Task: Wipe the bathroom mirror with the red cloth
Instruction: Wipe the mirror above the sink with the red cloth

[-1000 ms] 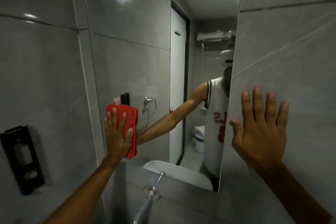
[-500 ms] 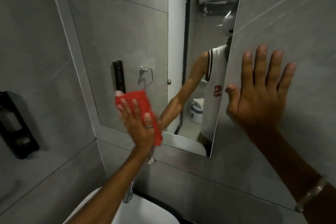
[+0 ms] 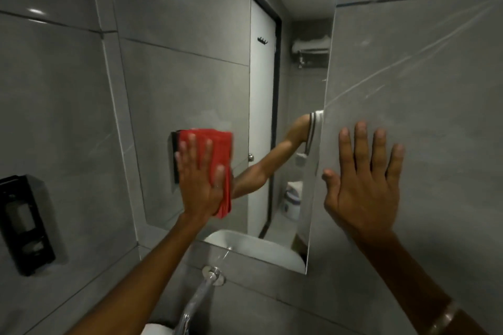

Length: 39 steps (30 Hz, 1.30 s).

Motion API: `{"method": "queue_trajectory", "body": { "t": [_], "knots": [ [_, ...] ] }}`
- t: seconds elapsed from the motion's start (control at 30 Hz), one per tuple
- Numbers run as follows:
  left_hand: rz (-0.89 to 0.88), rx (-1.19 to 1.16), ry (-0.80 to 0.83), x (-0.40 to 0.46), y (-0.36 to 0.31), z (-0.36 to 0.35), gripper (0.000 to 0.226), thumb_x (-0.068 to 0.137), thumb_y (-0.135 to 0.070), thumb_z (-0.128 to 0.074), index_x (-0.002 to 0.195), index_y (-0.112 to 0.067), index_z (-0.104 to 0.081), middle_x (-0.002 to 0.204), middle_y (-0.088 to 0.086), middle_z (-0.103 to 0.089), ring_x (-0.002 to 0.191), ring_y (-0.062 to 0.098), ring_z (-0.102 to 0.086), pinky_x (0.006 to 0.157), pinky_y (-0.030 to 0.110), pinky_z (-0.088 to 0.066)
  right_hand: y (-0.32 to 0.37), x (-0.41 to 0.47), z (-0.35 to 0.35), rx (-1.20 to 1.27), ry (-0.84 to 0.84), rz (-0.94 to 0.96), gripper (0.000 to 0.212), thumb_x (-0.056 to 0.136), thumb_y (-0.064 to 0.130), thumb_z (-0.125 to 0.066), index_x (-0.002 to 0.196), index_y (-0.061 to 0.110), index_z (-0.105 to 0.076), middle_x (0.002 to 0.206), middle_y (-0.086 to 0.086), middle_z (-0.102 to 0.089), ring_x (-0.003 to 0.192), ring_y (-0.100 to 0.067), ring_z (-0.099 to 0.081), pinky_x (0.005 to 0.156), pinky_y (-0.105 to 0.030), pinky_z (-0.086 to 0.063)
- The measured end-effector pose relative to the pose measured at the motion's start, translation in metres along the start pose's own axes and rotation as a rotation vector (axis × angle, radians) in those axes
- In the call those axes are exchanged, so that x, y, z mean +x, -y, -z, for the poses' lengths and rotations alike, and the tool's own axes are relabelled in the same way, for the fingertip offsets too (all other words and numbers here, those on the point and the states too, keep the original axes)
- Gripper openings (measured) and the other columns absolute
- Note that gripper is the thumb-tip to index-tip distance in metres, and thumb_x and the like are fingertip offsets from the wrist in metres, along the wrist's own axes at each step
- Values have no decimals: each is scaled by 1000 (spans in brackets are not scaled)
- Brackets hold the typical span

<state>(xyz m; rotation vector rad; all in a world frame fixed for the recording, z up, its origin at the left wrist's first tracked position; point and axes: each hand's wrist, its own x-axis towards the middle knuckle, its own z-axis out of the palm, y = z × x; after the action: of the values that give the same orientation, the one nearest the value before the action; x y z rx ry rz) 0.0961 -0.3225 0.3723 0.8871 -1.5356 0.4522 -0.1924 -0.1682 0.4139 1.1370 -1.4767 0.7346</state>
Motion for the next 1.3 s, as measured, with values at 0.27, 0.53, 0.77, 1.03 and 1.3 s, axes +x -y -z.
{"method": "queue_trajectory", "body": {
  "t": [0.27, 0.53, 0.77, 1.03, 1.3],
  "knots": [
    [-273, -5, 211, -48, -132, -24, 68, 108, -57, -20, 167, -29, 0, 176, 8, 6, 163, 35, 3, 130, 56, 6, -5, 3, 23, 115, 86, 2, 68, 108, 51, -14, 169, 20, -11, 178, -5, -2, 166, -24, 6, 134, -45, 7],
    [-247, -51, 21, 163, -179, 6, 73, 108, -56, -30, 167, -24, -2, 176, 9, 10, 163, 29, 11, 131, 50, 12, -28, 15, 42, 192, 76, 79, 64, 104, 43, -28, 157, 12, -49, 168, -6, -37, 158, -25, -28, 131, -37, -7],
    [-184, -54, -25, 273, -215, 30, 71, 108, -56, -31, 167, -21, -15, 176, 14, -3, 163, 36, 2, 131, 56, 1, -33, 6, 26, 197, 25, 122, 64, 107, 45, -21, 162, 16, -35, 172, -6, -32, 163, -26, -22, 135, -37, -4],
    [-396, -78, 99, 43, -175, -15, 65, 109, -50, -32, 166, -23, -18, 176, 11, 2, 163, 34, 2, 131, 57, -2, -37, 6, 46, 551, -48, 67, 68, 109, 47, -28, 144, -1, -60, 156, -19, -52, 153, -32, -37, 126, -46, -27],
    [-748, -108, 327, -155, -90, -12, 89, 90, -21, -53, 167, -27, -10, 177, 0, 5, 163, 25, 5, 128, 46, -8, -48, -41, 86, 848, 275, -67, 78, 106, 60, -30, 155, 1, -45, 167, -16, -38, 162, -35, -21, 129, -51, -27]
  ]
}}
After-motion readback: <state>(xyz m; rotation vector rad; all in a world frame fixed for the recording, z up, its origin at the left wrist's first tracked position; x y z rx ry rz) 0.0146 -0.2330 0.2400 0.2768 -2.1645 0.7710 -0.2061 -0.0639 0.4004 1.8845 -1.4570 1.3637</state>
